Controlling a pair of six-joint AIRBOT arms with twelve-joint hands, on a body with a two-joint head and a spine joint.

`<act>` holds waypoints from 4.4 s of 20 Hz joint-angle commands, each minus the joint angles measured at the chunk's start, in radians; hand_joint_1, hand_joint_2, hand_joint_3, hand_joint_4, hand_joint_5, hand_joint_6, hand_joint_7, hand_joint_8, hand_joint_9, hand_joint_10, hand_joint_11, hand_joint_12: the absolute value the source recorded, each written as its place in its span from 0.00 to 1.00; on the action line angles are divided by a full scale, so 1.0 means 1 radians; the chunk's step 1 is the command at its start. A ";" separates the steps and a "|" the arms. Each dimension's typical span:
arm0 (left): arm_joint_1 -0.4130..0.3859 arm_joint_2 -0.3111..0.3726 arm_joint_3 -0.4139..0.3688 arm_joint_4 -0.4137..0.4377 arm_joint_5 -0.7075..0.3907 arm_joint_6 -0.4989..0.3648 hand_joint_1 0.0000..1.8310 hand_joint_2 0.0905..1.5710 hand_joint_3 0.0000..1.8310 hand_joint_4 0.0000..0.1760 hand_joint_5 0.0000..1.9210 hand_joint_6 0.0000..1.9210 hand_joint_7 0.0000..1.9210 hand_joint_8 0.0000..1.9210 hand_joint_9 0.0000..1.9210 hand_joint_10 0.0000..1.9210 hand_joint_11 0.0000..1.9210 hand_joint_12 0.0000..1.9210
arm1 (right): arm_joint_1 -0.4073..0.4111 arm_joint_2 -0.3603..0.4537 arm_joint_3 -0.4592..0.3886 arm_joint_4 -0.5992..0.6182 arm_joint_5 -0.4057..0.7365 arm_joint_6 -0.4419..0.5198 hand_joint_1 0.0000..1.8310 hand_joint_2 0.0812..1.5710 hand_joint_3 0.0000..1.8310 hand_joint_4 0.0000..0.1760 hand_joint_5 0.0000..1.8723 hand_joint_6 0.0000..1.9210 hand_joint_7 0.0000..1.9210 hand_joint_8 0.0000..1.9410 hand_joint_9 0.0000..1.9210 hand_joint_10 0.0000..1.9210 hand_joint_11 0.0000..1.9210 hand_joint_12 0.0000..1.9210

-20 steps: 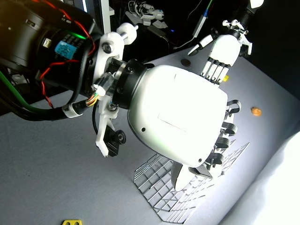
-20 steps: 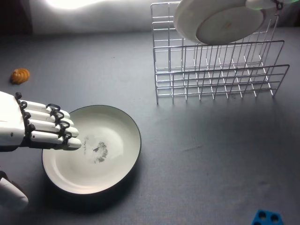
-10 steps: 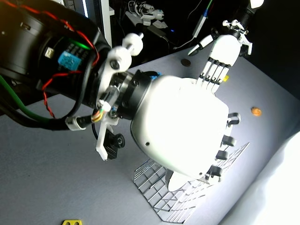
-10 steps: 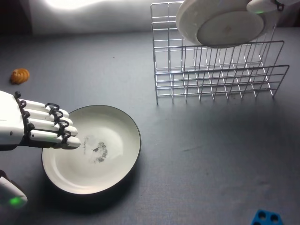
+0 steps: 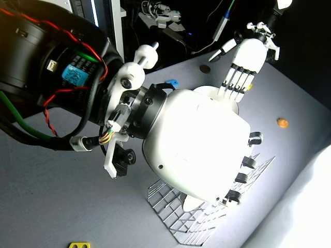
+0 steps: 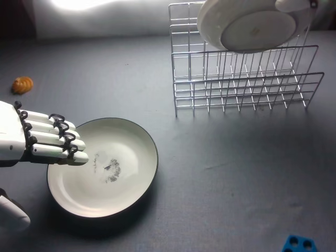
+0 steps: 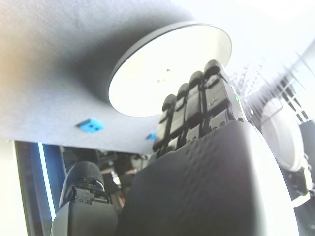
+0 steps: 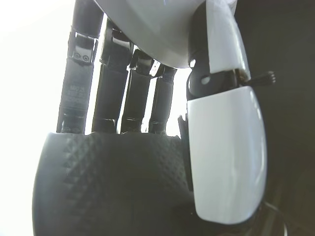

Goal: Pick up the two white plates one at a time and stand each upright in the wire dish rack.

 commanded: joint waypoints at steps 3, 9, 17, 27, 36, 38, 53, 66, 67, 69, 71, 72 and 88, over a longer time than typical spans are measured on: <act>-0.001 0.002 0.005 -0.044 -0.016 -0.016 0.00 0.65 0.00 0.00 0.00 0.00 0.00 0.00 0.00 0.00 0.00 0.00 | 0.025 -0.004 0.035 0.023 0.042 0.011 0.67 0.69 0.00 0.15 0.51 0.54 0.53 0.47 0.64 0.00 0.41 0.47; 0.004 -0.002 0.020 -0.042 0.005 -0.034 0.00 0.66 0.00 0.00 0.00 0.00 0.00 0.00 0.00 0.00 0.00 0.00 | 0.025 -0.023 0.082 0.023 0.014 0.015 0.66 0.70 0.00 0.12 0.49 0.56 0.53 0.48 0.62 0.00 0.40 0.47; 0.033 -0.018 0.051 -0.042 0.027 -0.040 0.00 0.65 0.00 0.00 0.00 0.00 0.00 0.00 0.00 0.00 0.00 0.00 | 0.021 -0.056 0.157 0.031 -0.011 0.026 0.66 0.70 0.00 0.10 0.49 0.56 0.54 0.47 0.63 0.00 0.42 0.47; 0.051 -0.032 0.063 -0.042 0.032 -0.042 0.00 0.65 0.00 0.00 0.00 0.00 0.00 0.00 0.00 0.00 0.00 0.00 | -0.016 -0.093 0.203 0.031 0.010 0.024 0.66 0.70 0.00 0.12 0.49 0.56 0.53 0.48 0.63 0.00 0.42 0.48; 0.060 -0.039 0.075 -0.042 0.034 -0.044 0.00 0.66 0.00 0.00 0.00 0.00 0.00 0.00 0.00 0.00 0.00 0.00 | -0.056 -0.112 0.211 0.031 0.026 0.016 0.66 0.71 0.00 0.12 0.48 0.58 0.52 0.51 0.62 0.00 0.41 0.48; 0.063 -0.040 0.075 -0.042 0.034 -0.044 0.00 0.65 0.00 0.00 0.00 0.00 0.00 0.00 0.00 0.00 0.00 0.00 | -0.075 -0.112 0.211 0.031 0.037 0.015 0.66 0.71 0.00 0.12 0.48 0.58 0.51 0.51 0.62 0.00 0.40 0.48; 0.091 -0.046 0.072 -0.042 0.036 -0.044 0.00 0.66 0.00 0.00 0.00 0.00 0.00 0.00 0.00 0.00 0.00 0.00 | -0.126 -0.127 0.211 0.031 0.061 0.018 0.60 0.77 0.00 0.00 0.41 0.67 0.49 0.15 0.54 0.00 0.31 0.55; 0.085 -0.040 0.068 -0.042 0.037 -0.044 0.00 0.66 0.00 0.00 0.00 0.00 0.00 0.00 0.00 0.00 0.00 0.00 | -0.101 -0.124 0.208 0.031 0.059 0.015 0.52 0.66 0.00 0.00 0.42 0.01 0.46 0.00 0.44 0.00 0.20 0.57; 0.083 -0.040 0.067 -0.042 0.037 -0.044 0.00 0.66 0.00 0.00 0.00 0.00 0.00 0.00 0.00 0.00 0.00 0.00 | -0.100 -0.122 0.206 0.031 0.058 0.015 0.51 0.67 0.00 0.00 0.42 0.01 0.46 0.00 0.44 0.00 0.20 0.57; 0.082 -0.039 0.067 -0.042 0.037 -0.044 0.00 0.66 0.00 0.00 0.00 0.00 0.00 0.00 0.00 0.00 0.00 0.00 | -0.095 -0.115 0.195 0.031 0.056 0.013 0.50 0.67 0.00 0.00 0.41 0.01 0.45 0.00 0.44 0.00 0.19 0.57; 0.080 -0.038 0.067 -0.042 0.037 -0.044 0.00 0.66 0.00 0.00 0.00 0.00 0.00 0.00 0.00 0.00 0.00 0.00 | -0.076 -0.105 0.181 0.031 0.054 0.007 0.50 0.68 0.00 0.00 0.41 0.00 0.45 0.00 0.43 0.00 0.18 0.58; 0.079 -0.038 0.067 -0.038 0.037 -0.044 0.00 0.66 0.00 0.00 0.00 0.00 0.00 0.00 0.00 0.00 0.00 0.00 | -0.063 -0.099 0.173 0.031 0.054 0.006 0.50 0.68 0.00 0.00 0.40 0.00 0.44 0.00 0.43 0.00 0.17 0.58; 0.168 -0.057 0.049 -0.019 0.037 -0.054 0.00 0.66 0.00 0.00 0.00 0.00 0.00 0.00 0.00 0.00 0.00 0.00 | -0.128 -0.146 -0.209 -0.382 0.619 -0.265 0.45 0.71 0.00 0.00 0.39 0.00 0.41 0.00 0.39 0.00 0.14 0.58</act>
